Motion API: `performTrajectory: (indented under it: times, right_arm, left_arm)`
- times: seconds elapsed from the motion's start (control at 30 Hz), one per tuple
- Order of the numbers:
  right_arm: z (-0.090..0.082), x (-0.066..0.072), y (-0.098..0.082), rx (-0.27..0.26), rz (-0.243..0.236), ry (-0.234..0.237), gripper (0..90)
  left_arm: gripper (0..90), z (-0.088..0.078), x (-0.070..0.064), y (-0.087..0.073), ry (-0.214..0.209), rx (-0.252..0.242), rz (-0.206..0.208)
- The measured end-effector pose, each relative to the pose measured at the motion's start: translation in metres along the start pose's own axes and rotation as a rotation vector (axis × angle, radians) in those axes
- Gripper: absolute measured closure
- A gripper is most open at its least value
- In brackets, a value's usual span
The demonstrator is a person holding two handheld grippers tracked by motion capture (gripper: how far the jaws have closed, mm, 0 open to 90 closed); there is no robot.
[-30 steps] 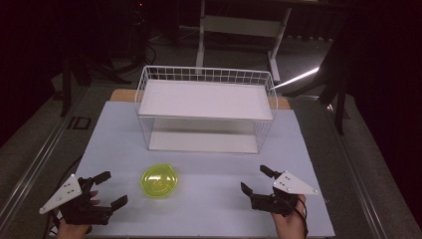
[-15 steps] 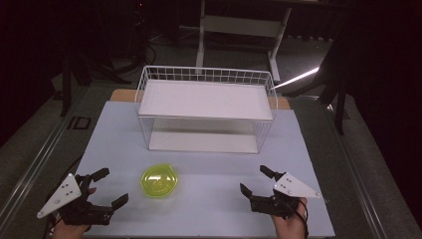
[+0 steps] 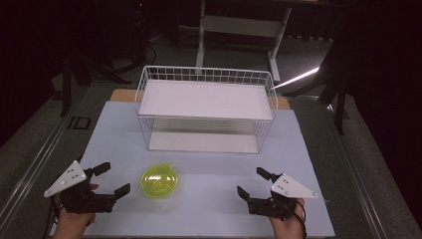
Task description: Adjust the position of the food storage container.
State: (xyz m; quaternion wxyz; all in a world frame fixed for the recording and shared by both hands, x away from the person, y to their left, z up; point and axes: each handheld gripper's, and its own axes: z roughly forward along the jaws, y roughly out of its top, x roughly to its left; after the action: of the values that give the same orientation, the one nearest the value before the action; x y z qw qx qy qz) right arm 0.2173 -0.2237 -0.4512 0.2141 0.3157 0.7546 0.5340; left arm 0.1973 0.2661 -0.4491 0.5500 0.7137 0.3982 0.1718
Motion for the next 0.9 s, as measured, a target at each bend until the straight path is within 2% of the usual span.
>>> performTrajectory:
  times: [0.13,0.17,0.33,0.4,0.5,0.53,0.57,0.6,0.67,0.7,0.73,0.77,0.8,0.87,0.9]
  right_arm:
    - [0.000,0.001,0.000,0.004,-0.005,0.005,14.3]
    - [0.000,0.001,0.000,0.004,-0.007,0.006,14.3]
    - [0.000,0.001,0.000,0.000,-0.002,0.010,14.3]
    - [0.000,0.001,0.000,0.001,-0.003,0.009,14.3]
    - [0.001,0.001,0.000,0.003,-0.007,0.009,14.3]
    - [0.001,0.002,0.000,0.002,-0.010,0.009,14.3]
    - [0.001,0.002,0.000,0.001,-0.011,0.009,14.3]
    - [0.000,0.002,0.000,0.001,-0.011,0.010,14.3]
    - [0.000,0.002,0.000,-0.002,-0.010,0.011,14.3]
    - [0.000,0.001,0.000,-0.002,-0.009,0.011,14.3]
    - [0.000,0.001,0.000,-0.002,-0.009,0.011,14.3]
    - [0.000,0.001,0.000,-0.003,-0.009,0.011,14.3]
    - [0.000,0.001,0.000,-0.003,-0.009,0.011,14.3]
    - [0.000,0.001,0.000,-0.006,-0.004,0.012,14.3]
    - [0.000,0.001,0.000,-0.006,-0.004,0.012,14.3]
  left_arm:
    - [0.4,0.007,0.006,-0.005,0.007,0.067,-0.008]
    - [0.4,0.008,0.008,-0.008,0.009,0.077,-0.020]
    - [0.5,0.007,0.016,-0.020,0.034,0.095,-0.057]
    - [0.5,0.006,0.018,-0.024,0.046,0.094,-0.054]
    - [0.5,0.005,0.019,-0.032,0.075,0.124,-0.036]
    - [0.5,0.004,0.019,-0.037,0.040,0.131,-0.027]
    - [0.5,0.004,0.019,-0.037,0.040,0.131,-0.027]
    - [0.5,0.007,0.019,-0.042,0.044,0.172,-0.038]
    - [2.0,0.008,0.021,-0.047,0.040,0.179,-0.055]
    - [13.0,0.008,0.021,-0.047,0.040,0.179,-0.055]
    - [13.0,0.008,0.022,-0.049,0.034,0.180,-0.067]
    - [21.8,0.008,0.022,-0.049,0.034,0.180,-0.067]
    - [21.8,0.010,0.024,-0.052,0.023,0.190,-0.069]
    - [55.3,0.012,0.024,-0.053,0.023,0.208,-0.042]
    - [55.3,0.013,0.024,-0.053,0.031,0.229,-0.032]
